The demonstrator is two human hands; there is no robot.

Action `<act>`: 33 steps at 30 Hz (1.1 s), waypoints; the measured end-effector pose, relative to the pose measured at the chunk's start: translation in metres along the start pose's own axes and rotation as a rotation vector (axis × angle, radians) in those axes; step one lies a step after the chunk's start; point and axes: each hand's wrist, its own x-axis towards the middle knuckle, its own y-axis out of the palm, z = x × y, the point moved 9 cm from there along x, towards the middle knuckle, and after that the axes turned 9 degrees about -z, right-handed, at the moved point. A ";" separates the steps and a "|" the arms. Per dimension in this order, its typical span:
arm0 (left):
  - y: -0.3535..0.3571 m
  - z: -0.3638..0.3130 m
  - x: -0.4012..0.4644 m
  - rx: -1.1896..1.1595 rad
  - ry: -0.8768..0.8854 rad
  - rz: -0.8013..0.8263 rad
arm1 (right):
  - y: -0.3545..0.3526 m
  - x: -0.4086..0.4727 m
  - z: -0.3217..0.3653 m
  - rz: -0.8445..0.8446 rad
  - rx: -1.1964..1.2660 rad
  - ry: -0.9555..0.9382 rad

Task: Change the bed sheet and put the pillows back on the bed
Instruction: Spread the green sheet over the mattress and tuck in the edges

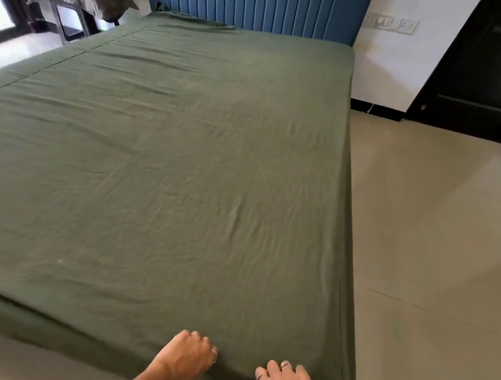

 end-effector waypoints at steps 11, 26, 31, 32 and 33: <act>-0.007 -0.003 -0.022 -0.077 -0.143 -0.016 | -0.022 -0.021 0.017 0.253 -0.133 -0.146; 0.074 0.218 -0.113 0.048 -0.314 0.049 | -0.066 0.139 0.223 0.057 -0.033 -0.074; 0.115 0.257 -0.142 0.036 -0.185 0.068 | -0.053 0.172 0.311 0.126 -0.099 -0.177; 0.122 0.261 -0.144 0.015 -0.170 0.053 | -0.049 0.174 0.320 0.154 -0.098 -0.193; 0.126 0.263 -0.145 -0.002 -0.152 0.041 | -0.045 0.175 0.324 0.181 -0.090 -0.195</act>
